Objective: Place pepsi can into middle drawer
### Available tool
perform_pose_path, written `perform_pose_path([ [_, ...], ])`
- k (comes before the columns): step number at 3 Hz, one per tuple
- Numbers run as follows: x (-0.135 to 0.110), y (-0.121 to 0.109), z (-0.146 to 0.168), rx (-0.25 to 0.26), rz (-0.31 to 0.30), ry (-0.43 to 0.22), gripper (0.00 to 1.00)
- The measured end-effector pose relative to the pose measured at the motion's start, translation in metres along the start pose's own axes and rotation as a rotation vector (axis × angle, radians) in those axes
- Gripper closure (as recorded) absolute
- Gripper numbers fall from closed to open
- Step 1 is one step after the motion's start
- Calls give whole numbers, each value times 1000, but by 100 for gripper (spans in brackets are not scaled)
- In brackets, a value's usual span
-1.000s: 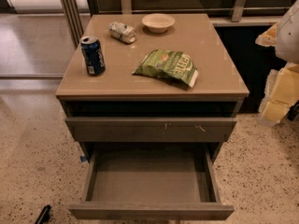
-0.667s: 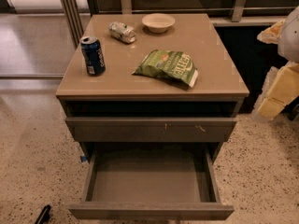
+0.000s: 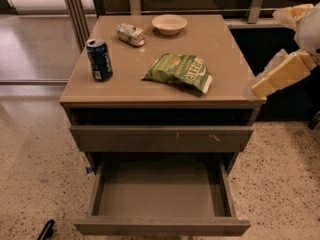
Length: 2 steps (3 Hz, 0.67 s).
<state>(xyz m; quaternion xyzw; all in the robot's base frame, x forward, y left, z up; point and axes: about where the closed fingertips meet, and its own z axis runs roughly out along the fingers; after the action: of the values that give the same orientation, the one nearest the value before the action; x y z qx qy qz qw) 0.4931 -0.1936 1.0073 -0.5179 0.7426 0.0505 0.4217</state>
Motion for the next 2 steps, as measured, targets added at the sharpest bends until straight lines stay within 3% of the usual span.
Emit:
perform_pose_path([
  [1,-50,-33,18,87,26,-220,0],
  [2,-95,-62,40,117,38,-376,0],
])
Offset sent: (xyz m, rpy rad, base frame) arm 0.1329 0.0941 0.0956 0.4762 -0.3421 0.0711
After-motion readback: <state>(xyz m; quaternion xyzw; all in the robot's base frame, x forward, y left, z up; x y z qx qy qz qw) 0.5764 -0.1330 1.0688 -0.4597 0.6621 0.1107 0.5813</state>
